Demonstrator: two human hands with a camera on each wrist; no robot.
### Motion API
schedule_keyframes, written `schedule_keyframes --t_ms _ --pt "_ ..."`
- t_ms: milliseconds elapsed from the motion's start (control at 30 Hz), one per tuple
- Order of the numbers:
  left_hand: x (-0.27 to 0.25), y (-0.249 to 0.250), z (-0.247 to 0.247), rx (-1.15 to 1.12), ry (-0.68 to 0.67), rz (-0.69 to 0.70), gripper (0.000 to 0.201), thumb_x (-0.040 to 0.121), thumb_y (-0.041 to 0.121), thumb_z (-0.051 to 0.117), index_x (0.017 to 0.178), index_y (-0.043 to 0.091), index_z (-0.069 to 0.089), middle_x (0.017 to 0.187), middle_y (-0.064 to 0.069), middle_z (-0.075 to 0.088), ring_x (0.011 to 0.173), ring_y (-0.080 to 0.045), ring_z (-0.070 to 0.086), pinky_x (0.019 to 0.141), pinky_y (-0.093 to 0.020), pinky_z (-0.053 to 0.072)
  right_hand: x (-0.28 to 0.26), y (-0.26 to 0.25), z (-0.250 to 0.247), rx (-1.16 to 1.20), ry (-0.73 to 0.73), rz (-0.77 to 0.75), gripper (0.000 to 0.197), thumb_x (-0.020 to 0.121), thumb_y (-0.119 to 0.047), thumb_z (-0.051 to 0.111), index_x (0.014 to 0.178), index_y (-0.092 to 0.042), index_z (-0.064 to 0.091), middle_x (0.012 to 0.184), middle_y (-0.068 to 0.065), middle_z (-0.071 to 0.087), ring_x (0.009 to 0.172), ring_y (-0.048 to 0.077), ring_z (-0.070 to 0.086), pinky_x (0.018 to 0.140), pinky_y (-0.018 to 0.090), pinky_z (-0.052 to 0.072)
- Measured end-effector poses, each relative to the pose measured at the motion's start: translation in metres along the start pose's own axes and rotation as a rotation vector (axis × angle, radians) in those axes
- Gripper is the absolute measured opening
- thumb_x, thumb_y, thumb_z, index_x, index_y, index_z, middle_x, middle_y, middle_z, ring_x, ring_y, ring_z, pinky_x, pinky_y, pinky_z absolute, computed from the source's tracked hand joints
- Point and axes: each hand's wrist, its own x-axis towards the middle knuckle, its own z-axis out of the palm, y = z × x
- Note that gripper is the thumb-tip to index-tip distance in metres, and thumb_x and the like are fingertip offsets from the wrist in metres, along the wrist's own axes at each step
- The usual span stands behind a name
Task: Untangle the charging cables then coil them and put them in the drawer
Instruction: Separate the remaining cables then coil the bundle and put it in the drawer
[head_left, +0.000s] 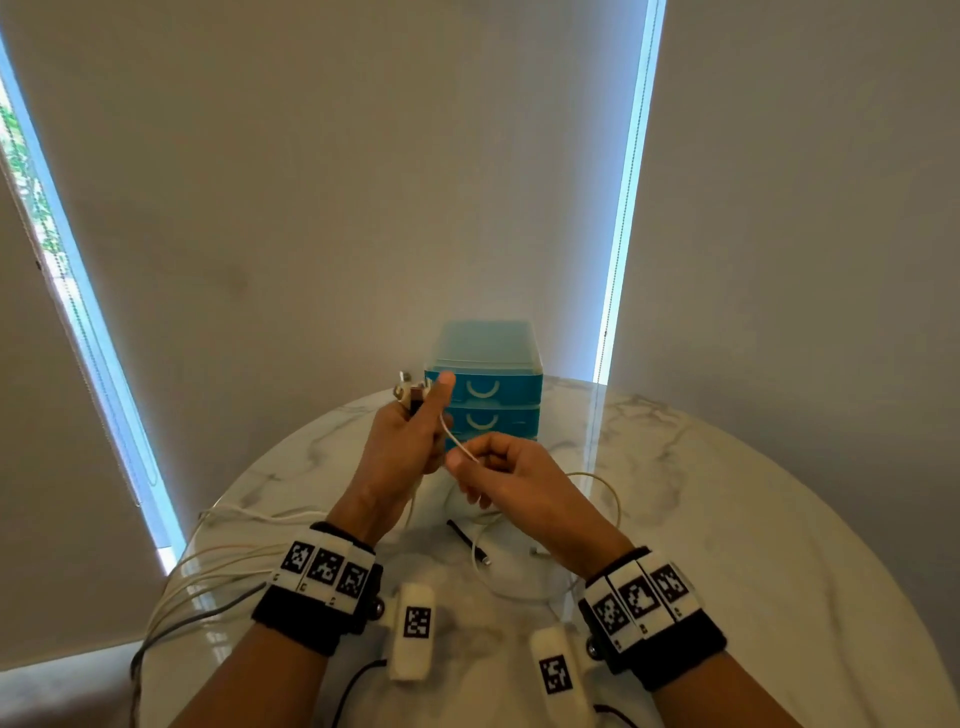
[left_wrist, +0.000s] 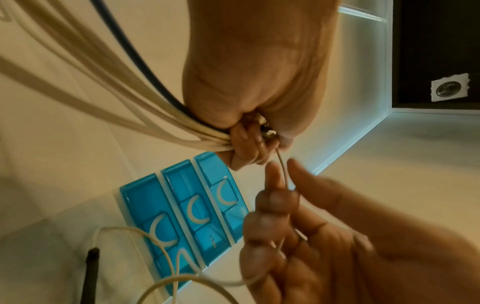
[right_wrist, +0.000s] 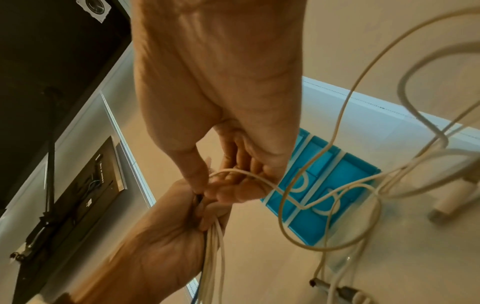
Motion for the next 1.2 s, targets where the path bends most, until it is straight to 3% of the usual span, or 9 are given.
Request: schedule_keyframes --t_ms 133,300,467,600,700,767,900,1033,1200 --pt "0.009 0.005 -0.011 -0.231 0.162 0.090 0.046 0.105 0.049 0.062 0.070 0.020 0.052 0.069 -0.002 0.046 0.049 -0.009 0.032 0.045 -0.022 0.028 0.003 0.013 -0.020 -0.273 0.041 0.057 0.014 0.099 -0.038 0.074 0.099 -0.025 0.078 0.095 -0.005 0.079 0.096 0.012 0.073 0.100 0.040 0.060" --pt "0.013 0.014 -0.024 -0.411 0.272 0.110 0.037 0.105 0.052 0.059 0.082 0.023 0.053 0.076 0.002 0.057 0.053 -0.006 0.035 0.045 -0.018 0.030 0.012 0.035 -0.055 -0.367 0.348 0.079 0.009 0.099 -0.045 0.071 0.097 -0.037 0.074 0.112 -0.007 0.073 0.118 0.020 0.064 0.108 0.047 0.053" --pt "0.017 0.012 -0.032 -0.540 0.229 0.071 0.037 0.105 0.055 0.056 0.084 0.024 0.054 0.069 0.006 0.050 0.051 -0.004 0.030 0.042 -0.018 0.024 0.009 0.035 -0.083 -0.303 0.548 0.098 0.028 0.103 -0.045 0.069 0.108 -0.017 0.073 0.104 -0.002 0.076 0.098 0.017 0.071 0.088 0.035 0.054" --pt "0.017 0.011 -0.041 -0.528 0.240 0.048 0.035 0.101 0.054 0.064 0.080 0.028 0.055 0.064 0.009 0.038 0.050 -0.004 0.027 0.041 -0.019 0.021 0.006 0.027 -0.093 -0.077 0.511 0.114 0.029 0.104 -0.040 0.070 0.104 -0.012 0.074 0.077 0.001 0.078 0.079 0.021 0.076 0.068 0.033 0.057" --pt "0.015 0.009 -0.036 -0.400 0.113 -0.013 0.034 0.091 0.055 0.077 0.078 0.031 0.056 0.064 0.010 0.037 0.049 -0.005 0.026 0.041 -0.021 0.019 0.010 0.014 -0.080 0.045 0.466 0.061 0.018 0.107 -0.020 0.063 0.120 -0.019 0.075 0.103 -0.002 0.075 0.094 0.017 0.068 0.074 0.028 0.054" --pt "0.010 0.006 -0.027 -0.218 -0.003 -0.044 0.031 0.088 0.053 0.082 0.076 0.033 0.063 0.065 0.008 0.038 0.052 -0.008 0.027 0.045 -0.024 0.020 0.013 0.005 -0.067 0.150 0.418 -0.036 0.033 0.110 -0.011 0.054 0.131 -0.026 0.074 0.119 -0.001 0.072 0.107 0.015 0.069 0.086 0.028 0.058" --pt "-0.002 0.003 -0.009 0.107 -0.182 -0.048 0.028 0.089 0.059 0.079 0.090 0.032 0.077 0.061 0.006 0.040 0.053 -0.010 0.026 0.047 -0.026 0.021 0.008 0.002 -0.048 -0.033 0.261 -0.174 0.036 0.111 -0.015 0.057 0.136 -0.036 0.073 0.124 -0.004 0.071 0.110 0.009 0.072 0.091 0.018 0.060" --pt "-0.004 0.001 -0.003 0.225 -0.133 -0.055 0.050 0.089 0.068 0.073 0.106 0.021 0.079 0.055 0.009 0.048 0.048 -0.008 0.033 0.044 -0.021 0.028 0.007 0.009 -0.040 -0.168 0.222 -0.193 0.026 0.104 -0.015 0.070 0.127 -0.026 0.076 0.114 -0.008 0.076 0.104 0.008 0.073 0.092 0.024 0.063" --pt "-0.006 0.003 -0.001 0.158 -0.023 0.012 0.019 0.094 0.043 0.080 0.087 0.026 0.076 0.052 0.014 0.055 0.044 -0.001 0.040 0.048 -0.024 0.030 0.009 0.009 -0.032 -0.041 0.129 -0.202 0.026 0.097 -0.018 0.081 0.120 -0.019 0.069 0.107 -0.002 0.079 0.103 0.013 0.076 0.094 0.029 0.063"
